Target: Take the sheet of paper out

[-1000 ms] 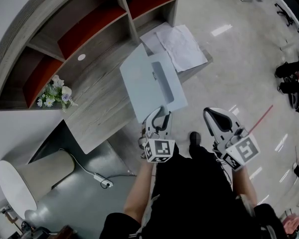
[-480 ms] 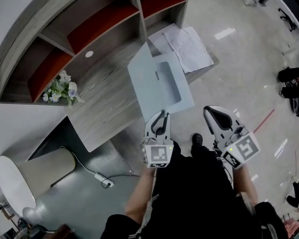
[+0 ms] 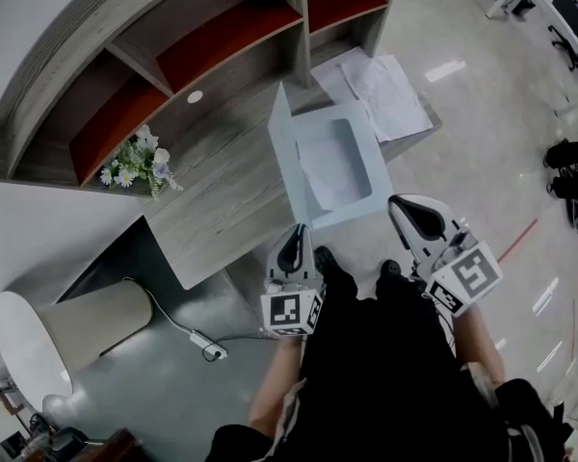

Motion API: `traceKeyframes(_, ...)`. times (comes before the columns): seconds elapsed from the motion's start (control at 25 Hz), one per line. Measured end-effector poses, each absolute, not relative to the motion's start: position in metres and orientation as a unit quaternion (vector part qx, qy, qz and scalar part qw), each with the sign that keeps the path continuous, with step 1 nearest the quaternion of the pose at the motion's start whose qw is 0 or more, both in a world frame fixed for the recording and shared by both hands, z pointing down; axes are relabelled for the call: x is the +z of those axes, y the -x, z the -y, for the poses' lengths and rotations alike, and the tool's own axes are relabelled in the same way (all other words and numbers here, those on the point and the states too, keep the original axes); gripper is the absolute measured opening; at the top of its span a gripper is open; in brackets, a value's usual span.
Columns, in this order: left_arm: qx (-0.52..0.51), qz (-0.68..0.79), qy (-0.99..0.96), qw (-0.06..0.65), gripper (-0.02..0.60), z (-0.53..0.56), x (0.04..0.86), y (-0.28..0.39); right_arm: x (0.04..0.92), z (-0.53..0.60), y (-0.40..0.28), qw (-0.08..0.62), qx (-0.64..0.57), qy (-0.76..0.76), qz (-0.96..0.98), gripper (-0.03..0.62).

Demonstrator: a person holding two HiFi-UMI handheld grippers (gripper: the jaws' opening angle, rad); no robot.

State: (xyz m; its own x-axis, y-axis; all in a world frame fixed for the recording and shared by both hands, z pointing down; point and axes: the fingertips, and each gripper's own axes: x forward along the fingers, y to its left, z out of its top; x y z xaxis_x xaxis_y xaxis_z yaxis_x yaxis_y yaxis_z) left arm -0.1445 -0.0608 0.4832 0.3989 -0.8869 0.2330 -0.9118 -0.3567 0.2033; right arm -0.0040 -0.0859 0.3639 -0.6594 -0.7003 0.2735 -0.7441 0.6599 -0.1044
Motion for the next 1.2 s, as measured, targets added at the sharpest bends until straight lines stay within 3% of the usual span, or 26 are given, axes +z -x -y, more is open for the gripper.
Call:
traceKeyframes(0.4, 0.012, 0.594, -0.783, 0.185, 0.016, 0.05, 0.491, 0.201, 0.39, 0.103, 0.046, 0.149, 0.085, -0.383, 0.908, 0.014)
traceKeyframes(1.08, -0.029, 0.628, -0.739, 0.244, 0.015, 0.034, 0.506, 0.241, 0.519, 0.156, 0.104, 0.26, 0.131, -0.338, 0.895, 0.015)
traceKeyframes(1.2, -0.027, 0.633, -0.733, 0.245, 0.015, 0.034, 0.506, 0.243, 0.549, 0.164, 0.114, 0.286, 0.146, -0.324, 0.89, 0.049)
